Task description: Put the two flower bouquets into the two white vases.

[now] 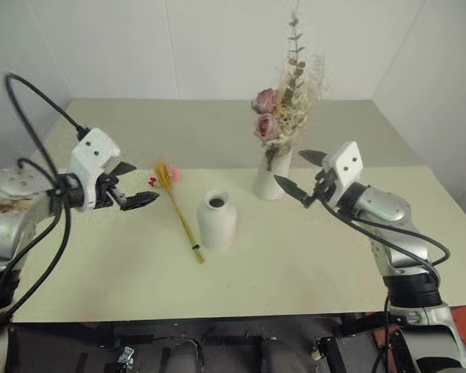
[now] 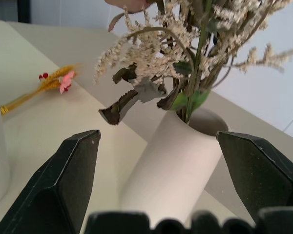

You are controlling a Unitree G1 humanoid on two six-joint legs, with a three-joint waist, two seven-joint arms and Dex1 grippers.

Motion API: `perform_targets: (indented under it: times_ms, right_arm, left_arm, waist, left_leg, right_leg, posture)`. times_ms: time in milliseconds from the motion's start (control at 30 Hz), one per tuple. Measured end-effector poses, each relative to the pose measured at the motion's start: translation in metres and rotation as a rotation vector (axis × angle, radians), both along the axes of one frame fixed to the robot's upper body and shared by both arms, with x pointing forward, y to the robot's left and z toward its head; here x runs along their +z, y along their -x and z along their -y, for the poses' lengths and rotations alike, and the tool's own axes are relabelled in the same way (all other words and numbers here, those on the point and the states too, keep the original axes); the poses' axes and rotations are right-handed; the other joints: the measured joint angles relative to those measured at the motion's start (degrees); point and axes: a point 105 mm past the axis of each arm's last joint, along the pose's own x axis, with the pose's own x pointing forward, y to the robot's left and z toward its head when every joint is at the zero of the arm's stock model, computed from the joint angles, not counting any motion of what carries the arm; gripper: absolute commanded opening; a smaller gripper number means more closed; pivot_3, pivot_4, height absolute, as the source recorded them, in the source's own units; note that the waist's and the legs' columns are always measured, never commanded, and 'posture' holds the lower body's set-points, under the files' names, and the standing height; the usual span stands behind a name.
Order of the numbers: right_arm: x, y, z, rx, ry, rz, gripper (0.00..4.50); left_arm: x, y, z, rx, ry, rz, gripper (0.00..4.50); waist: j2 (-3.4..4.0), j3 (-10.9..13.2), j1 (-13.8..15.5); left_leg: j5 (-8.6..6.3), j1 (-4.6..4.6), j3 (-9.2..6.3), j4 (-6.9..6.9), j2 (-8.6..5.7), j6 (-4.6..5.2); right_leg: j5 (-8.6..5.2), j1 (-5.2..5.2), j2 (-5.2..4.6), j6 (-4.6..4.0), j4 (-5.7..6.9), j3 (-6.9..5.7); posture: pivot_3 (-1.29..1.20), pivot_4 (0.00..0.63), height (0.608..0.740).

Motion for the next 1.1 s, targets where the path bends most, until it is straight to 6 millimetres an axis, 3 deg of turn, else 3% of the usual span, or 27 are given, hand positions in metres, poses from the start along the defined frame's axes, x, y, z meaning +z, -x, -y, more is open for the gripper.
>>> perform_targets:
  times_ms: [133, 233, 333, 533, 700, 1000, 1100]
  right_arm:
    - [-0.007, 0.015, 0.011, -0.026, 0.053, -0.033, 4.48]
    - [0.003, 0.018, 0.023, -0.083, 0.047, -0.026, 4.48]
    - [0.018, 0.024, 0.022, -0.095, 0.025, 0.005, 4.48]
    - [0.036, 0.030, 0.021, -0.095, 0.014, 0.045, 4.48]
    - [0.031, 0.034, 0.033, -0.144, -0.007, 0.028, 4.48]
    - [0.016, 0.043, 0.057, -0.260, -0.035, -0.008, 4.48]
    - [0.015, 0.047, 0.058, -0.277, -0.033, -0.004, 4.50]
  left_arm:
    - [-0.012, -0.013, -0.012, 0.276, 0.249, -0.180, 4.50]
    - [-0.023, -0.010, -0.019, 0.354, 0.354, -0.282, 4.50]
    - [-0.041, -0.012, -0.019, 0.375, 0.413, -0.384, 4.50]
    - [-0.066, -0.027, 0.009, 0.388, 0.450, -0.526, 4.50]
    - [-0.085, -0.033, 0.041, 0.346, 0.445, -0.643, 4.50]
    - [-0.082, -0.052, 0.071, 0.333, 0.367, -0.701, 4.50]
    - [-0.083, -0.056, 0.073, 0.340, 0.357, -0.709, 3.93]
  waist:
    - [-0.03, 0.0, 0.2]
    - [-0.03, 0.0, -0.5]
    - [-0.04, 0.0, -0.5]
    - [-0.07, 0.0, 0.4]
    - [-0.08, 0.0, 0.8]
    - [-0.08, 0.0, 0.8]
    - [-0.07, 0.0, 0.7]
  left_leg:
    - [0.00, -0.04, -0.06, 0.02, -0.02, 0.00]
    - [0.00, 0.00, -0.09, 0.01, -0.03, 0.00]
    - [0.01, 0.12, -0.16, 0.01, -0.04, -0.02]
    - [0.02, 0.10, -0.20, 0.04, -0.08, -0.04]
    - [0.02, 0.02, -0.20, 0.04, -0.13, -0.05]
    - [0.02, 0.08, -0.23, 0.04, -0.17, -0.05]
    - [0.02, 0.10, -0.23, 0.04, -0.17, -0.05]
  right_leg:
    - [0.03, -0.02, 0.01, -0.04, -0.05, 0.02]
    - [0.03, -0.02, 0.01, -0.05, 0.03, 0.03]
    - [0.03, 0.01, 0.01, -0.05, 0.15, 0.03]
    - [0.04, 0.08, -0.02, -0.06, 0.08, -0.02]
    - [0.05, 0.09, -0.07, -0.06, -0.02, -0.03]
    - [0.05, 0.17, -0.07, -0.04, -0.05, -0.04]
    - [0.05, 0.18, -0.07, -0.03, -0.04, -0.03]
  posture:
    - [0.00, 0.150, 0.740]
    - [0.00, 0.150, 0.740]
    - [0.00, 0.150, 0.740]
    - [0.00, 0.150, 0.740]
    - [0.00, 0.150, 0.740]
    - [0.00, 0.150, 0.740]
    - [0.00, 0.150, 0.740]
